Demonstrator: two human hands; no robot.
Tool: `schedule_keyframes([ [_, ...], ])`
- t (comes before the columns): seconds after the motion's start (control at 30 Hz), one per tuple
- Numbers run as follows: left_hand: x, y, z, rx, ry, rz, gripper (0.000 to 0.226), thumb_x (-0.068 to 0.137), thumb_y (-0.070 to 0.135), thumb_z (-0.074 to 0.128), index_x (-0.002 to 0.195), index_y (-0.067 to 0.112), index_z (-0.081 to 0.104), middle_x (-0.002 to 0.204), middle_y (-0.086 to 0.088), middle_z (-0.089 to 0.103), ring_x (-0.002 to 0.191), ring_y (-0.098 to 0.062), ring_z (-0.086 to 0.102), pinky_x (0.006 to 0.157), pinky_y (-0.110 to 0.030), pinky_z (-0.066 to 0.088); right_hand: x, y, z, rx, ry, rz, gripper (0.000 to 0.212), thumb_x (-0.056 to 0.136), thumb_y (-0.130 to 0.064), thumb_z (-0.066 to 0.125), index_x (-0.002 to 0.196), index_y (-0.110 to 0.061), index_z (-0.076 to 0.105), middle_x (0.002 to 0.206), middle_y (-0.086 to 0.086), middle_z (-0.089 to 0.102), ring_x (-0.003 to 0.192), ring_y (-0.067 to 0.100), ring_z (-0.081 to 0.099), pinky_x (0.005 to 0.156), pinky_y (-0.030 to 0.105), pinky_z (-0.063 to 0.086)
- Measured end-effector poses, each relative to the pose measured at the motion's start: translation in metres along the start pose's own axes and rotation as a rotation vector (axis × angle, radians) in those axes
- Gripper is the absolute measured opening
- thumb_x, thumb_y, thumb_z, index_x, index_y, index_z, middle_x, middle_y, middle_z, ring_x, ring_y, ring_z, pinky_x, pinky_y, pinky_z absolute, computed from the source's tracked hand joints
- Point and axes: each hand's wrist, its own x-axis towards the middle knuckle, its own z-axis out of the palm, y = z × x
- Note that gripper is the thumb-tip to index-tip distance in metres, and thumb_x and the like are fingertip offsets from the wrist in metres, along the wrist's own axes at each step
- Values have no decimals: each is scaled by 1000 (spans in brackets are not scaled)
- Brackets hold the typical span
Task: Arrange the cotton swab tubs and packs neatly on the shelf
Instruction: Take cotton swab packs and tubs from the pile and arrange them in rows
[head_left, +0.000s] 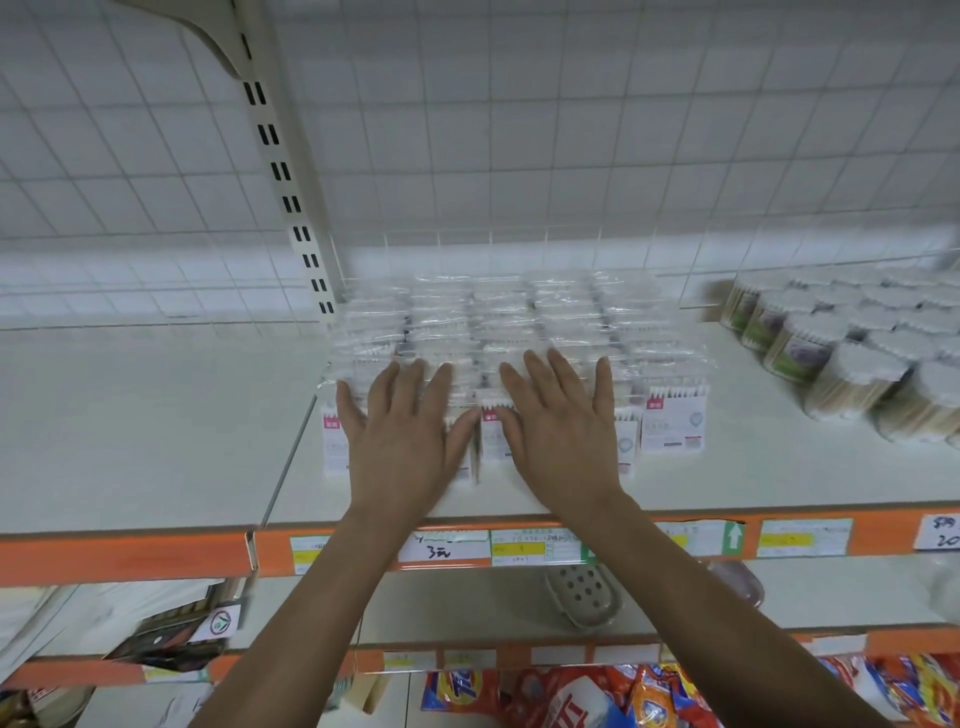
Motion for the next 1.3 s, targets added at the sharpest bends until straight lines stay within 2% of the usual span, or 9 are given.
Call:
schedule_keyframes([
  [0.3,6,13,-13,-28,89,3,60,98,53,19,130,17,55,132,-10,56,132,-33,41,108,-63,17,-1,7,-22,156,118,20,46,96,-37,32,128,-13,56,132,10,56,128,28,47,112,54,21],
  [0.53,13,83,-18,-223,215,183,41,94,24,39,126,5,57,126,-18,59,127,-35,47,106,-49,39,-23,57,-41,265,123,106,44,93,-30,34,121,-8,59,130,16,56,125,34,48,109,51,30],
  [0.67,14,146,-16,-281,231,265,40,84,11,51,123,2,58,123,-18,60,122,-35,52,101,-44,43,-44,103,-49,247,114,144,43,91,-29,36,118,-7,61,127,18,57,120,36,51,106,48,33],
  [0.77,16,191,-12,-322,154,275,51,73,0,71,123,3,59,123,-18,60,121,-35,53,96,-43,46,-57,140,-55,210,117,155,43,90,-29,38,118,-5,61,126,20,57,118,37,53,104,49,37],
  [0.93,28,254,-5,-393,5,301,61,64,-7,75,122,3,59,121,-17,61,114,-34,58,83,-40,54,-66,192,-61,178,75,212,46,86,-27,38,119,-4,59,123,21,57,114,39,53,98,46,43],
  [1.03,41,283,-5,-490,-68,316,58,74,-7,67,129,4,53,127,-17,56,118,-34,52,94,-41,50,-55,229,-60,109,57,267,44,80,-22,45,116,0,59,118,23,58,112,41,53,97,47,43],
  [1.1,52,301,-3,-538,-120,297,54,87,1,56,139,7,43,137,-13,47,126,-30,42,104,-36,36,-46,254,-54,36,-5,316,44,77,-19,52,114,4,58,114,25,59,109,42,53,96,50,43],
  [1.23,68,325,6,-600,-224,227,51,94,9,46,143,11,34,140,-10,44,126,-26,41,103,-29,30,-38,274,-49,-88,-98,392,35,74,-19,41,89,4,63,86,20,64,85,35,59,83,44,48],
  [1.3,73,331,11,-645,-301,177,51,93,11,46,143,13,34,140,-8,45,126,-24,42,101,-29,31,-40,274,-49,-147,-101,363,23,71,-19,51,82,-2,62,80,15,63,78,32,58,73,38,48],
])
